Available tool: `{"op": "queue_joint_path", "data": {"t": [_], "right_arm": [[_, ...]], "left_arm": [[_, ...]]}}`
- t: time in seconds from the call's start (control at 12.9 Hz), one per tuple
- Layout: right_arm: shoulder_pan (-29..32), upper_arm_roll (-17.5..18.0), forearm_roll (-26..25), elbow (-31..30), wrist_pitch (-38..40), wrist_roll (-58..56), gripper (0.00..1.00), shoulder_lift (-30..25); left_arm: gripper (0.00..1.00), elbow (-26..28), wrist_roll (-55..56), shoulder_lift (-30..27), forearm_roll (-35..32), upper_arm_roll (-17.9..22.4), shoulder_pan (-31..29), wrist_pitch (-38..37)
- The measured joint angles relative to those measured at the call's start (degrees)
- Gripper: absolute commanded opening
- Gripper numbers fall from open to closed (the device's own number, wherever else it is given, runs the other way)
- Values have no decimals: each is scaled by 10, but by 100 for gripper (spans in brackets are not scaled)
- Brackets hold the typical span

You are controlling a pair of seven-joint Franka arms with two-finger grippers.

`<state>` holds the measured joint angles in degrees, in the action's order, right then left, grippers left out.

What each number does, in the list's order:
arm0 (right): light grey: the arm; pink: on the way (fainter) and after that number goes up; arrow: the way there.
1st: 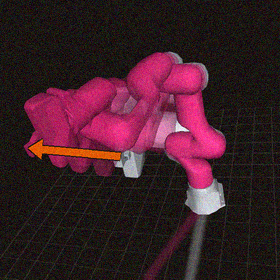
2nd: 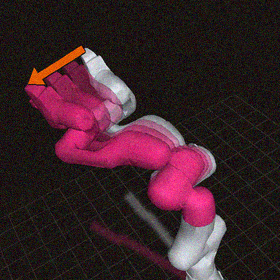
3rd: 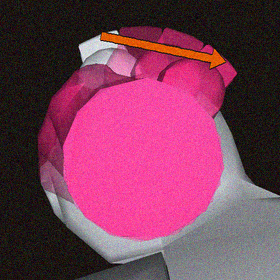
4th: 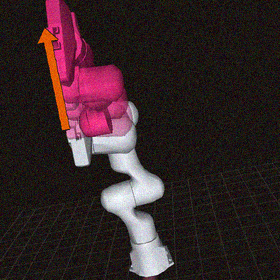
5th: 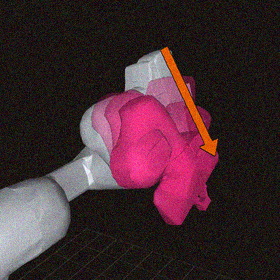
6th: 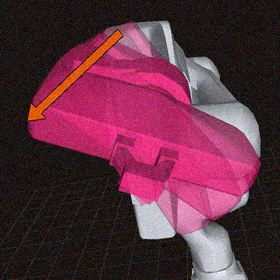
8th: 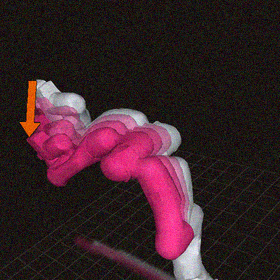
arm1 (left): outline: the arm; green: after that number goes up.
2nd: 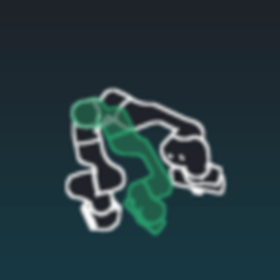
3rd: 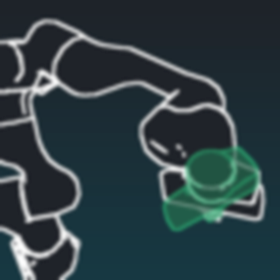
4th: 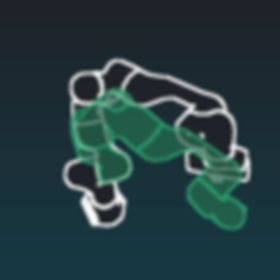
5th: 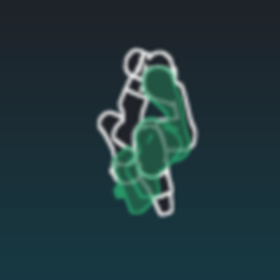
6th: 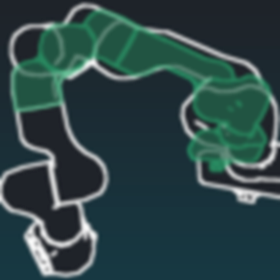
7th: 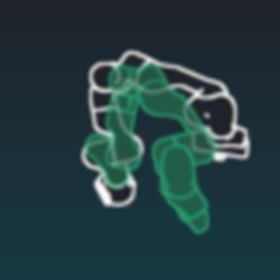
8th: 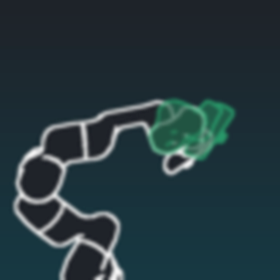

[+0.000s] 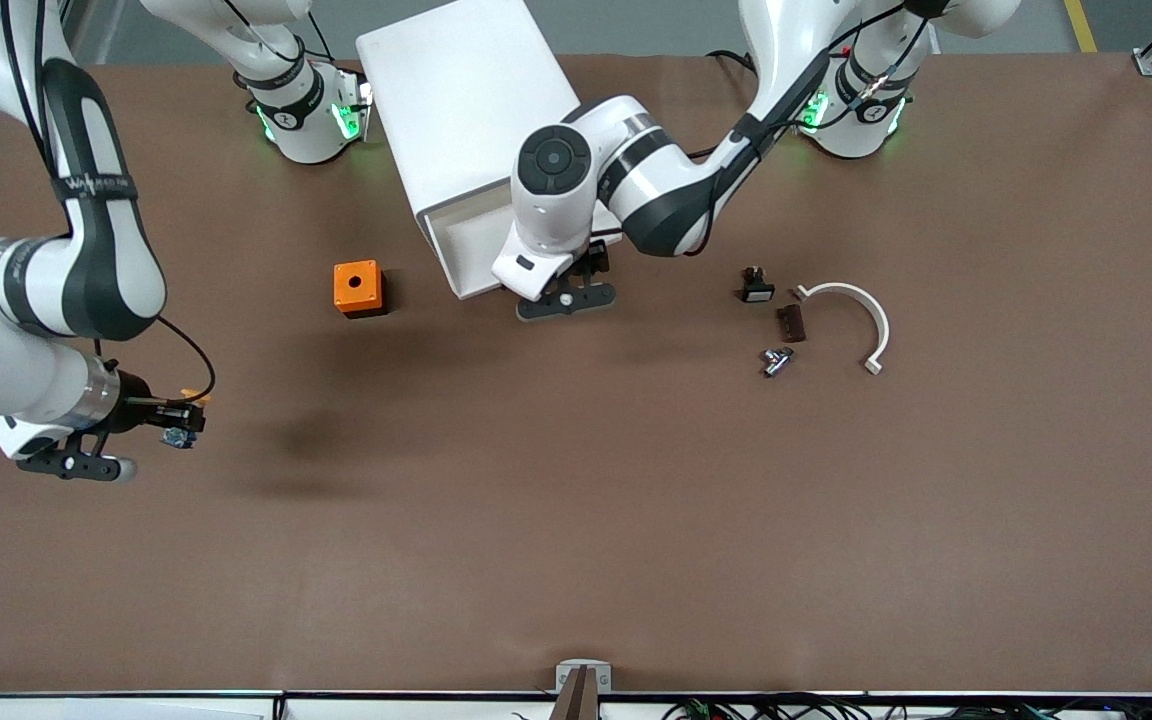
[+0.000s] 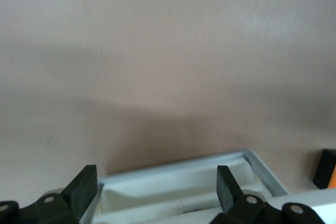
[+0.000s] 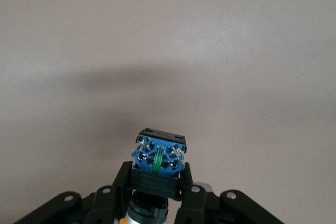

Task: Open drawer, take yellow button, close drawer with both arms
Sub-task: 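Push the drawer closed with the left gripper while the right gripper carries the switch, then set the switch on the table with the right gripper while the left gripper withdraws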

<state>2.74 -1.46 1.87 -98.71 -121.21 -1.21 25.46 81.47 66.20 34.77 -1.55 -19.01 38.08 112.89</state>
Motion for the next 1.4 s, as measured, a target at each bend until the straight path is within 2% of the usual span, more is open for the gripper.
{"op": "queue_joint_path", "data": {"t": [0.23, 0.54, 0.62, 0.93, 1.09, 1.24, 1.4], "right_arm": [[19, 0, 0, -5, -83, -45, 0, 65], [20, 4, 0, -23, -131, -50, 5, 87], [20, 5, 0, -26, -135, -50, 10, 87], [20, 6, 0, -34, -143, -51, 48, 87], [21, 6, 0, -36, -143, -51, 62, 87], [21, 6, 0, -35, -144, -51, 71, 87], [21, 7, 0, -35, -144, -51, 85, 87]], "left_arm": [[100, 12, 51, 0, 0, -38, 2, -12], [100, 19, 85, 0, 0, -72, 3, -27], [100, 21, 91, 0, 0, -76, 3, -27], [100, 22, 126, 0, 0, -78, 3, -27], [100, 20, 136, -4, -4, -68, -8, -31], [100, 13, 137, -18, -12, -51, -50, -55], [100, 9, 126, -38, -52, -47, -121, -80]]}}
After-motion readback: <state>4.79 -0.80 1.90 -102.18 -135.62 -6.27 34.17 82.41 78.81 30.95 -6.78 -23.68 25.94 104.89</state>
